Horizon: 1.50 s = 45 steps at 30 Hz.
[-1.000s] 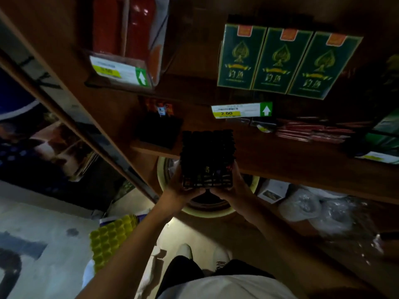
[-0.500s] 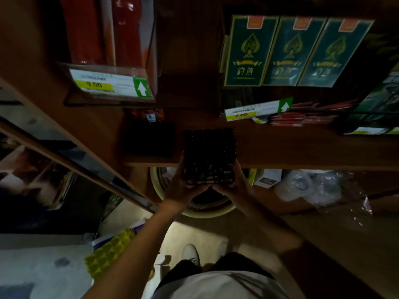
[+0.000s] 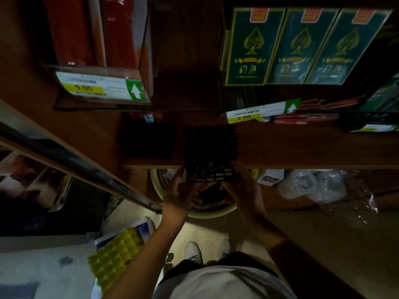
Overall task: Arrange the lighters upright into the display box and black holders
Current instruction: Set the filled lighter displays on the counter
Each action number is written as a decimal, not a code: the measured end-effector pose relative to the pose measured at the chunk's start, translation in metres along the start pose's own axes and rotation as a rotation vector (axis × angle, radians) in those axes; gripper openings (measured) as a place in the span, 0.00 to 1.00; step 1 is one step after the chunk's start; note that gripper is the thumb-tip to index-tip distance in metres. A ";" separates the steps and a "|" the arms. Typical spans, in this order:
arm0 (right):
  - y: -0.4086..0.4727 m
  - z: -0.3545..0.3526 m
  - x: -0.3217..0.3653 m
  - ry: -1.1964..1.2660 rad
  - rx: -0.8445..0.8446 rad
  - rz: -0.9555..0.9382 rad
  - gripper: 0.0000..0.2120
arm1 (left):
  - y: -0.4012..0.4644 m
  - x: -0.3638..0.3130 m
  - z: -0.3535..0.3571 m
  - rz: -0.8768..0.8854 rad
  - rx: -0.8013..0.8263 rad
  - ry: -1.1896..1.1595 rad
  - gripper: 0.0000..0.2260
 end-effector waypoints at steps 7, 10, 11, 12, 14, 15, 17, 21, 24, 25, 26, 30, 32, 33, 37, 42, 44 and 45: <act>0.021 -0.004 0.017 -0.002 -0.136 -0.014 0.18 | 0.030 -0.026 -0.003 0.191 -0.116 0.069 0.13; 0.027 -0.004 0.027 -0.014 -0.225 -0.025 0.12 | 0.043 -0.022 -0.007 0.217 -0.194 0.106 0.19; 0.029 -0.005 0.027 -0.017 -0.246 -0.024 0.13 | 0.047 -0.017 -0.007 0.200 -0.201 0.112 0.22; 0.029 -0.005 0.026 -0.007 -0.252 -0.017 0.12 | 0.051 -0.008 -0.006 0.180 -0.193 0.111 0.25; 0.028 -0.003 0.022 0.008 -0.222 -0.007 0.14 | 0.048 -0.007 -0.006 0.165 -0.181 0.125 0.26; 0.025 -0.003 0.021 -0.030 -0.199 -0.011 0.16 | 0.043 -0.010 -0.008 0.169 -0.179 0.163 0.27; 0.015 -0.011 0.022 -0.231 -0.198 -0.061 0.21 | 0.026 -0.028 -0.014 0.214 -0.173 0.322 0.27; -0.014 -0.016 0.052 -0.868 -0.169 -0.487 0.22 | -0.006 -0.060 -0.016 0.422 -0.074 0.705 0.21; -0.012 -0.009 0.047 -1.133 -0.093 -0.513 0.28 | -0.011 -0.055 -0.003 0.513 0.003 1.027 0.24; -0.011 -0.008 0.046 -1.153 -0.069 -0.513 0.29 | -0.011 -0.051 0.000 0.515 0.025 1.069 0.25; -0.009 -0.006 0.045 -1.163 -0.040 -0.512 0.30 | -0.011 -0.048 0.002 0.521 0.043 1.093 0.25; -0.001 -0.004 0.036 -1.184 0.046 -0.452 0.31 | -0.012 -0.041 0.009 0.545 0.078 1.189 0.27; 0.000 0.000 0.032 -1.197 0.068 -0.442 0.32 | -0.013 -0.043 0.011 0.531 0.093 1.190 0.27; -0.001 0.002 0.031 -1.199 0.075 -0.437 0.32 | -0.013 -0.044 0.012 0.529 0.099 1.193 0.27; 0.000 0.004 0.026 -1.193 0.088 -0.408 0.32 | -0.013 -0.046 0.014 0.530 0.106 1.216 0.29; 0.005 0.007 0.031 -1.219 0.077 -0.382 0.32 | -0.009 -0.051 0.009 0.454 0.061 1.183 0.33; 0.006 0.009 0.033 -1.202 0.069 -0.366 0.32 | -0.006 -0.053 0.009 0.390 0.079 1.146 0.34; 0.006 0.010 0.033 -1.199 0.068 -0.351 0.33 | -0.004 -0.055 0.009 0.370 0.087 1.147 0.35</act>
Point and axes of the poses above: each hand's wrist, its own y-axis towards the middle knuckle, its own z-axis out of the palm, x = y × z, the point moved 10 cm from there along y, towards the middle knuckle, and after that the axes turned 3 degrees about -x, right-handed, at the moved point
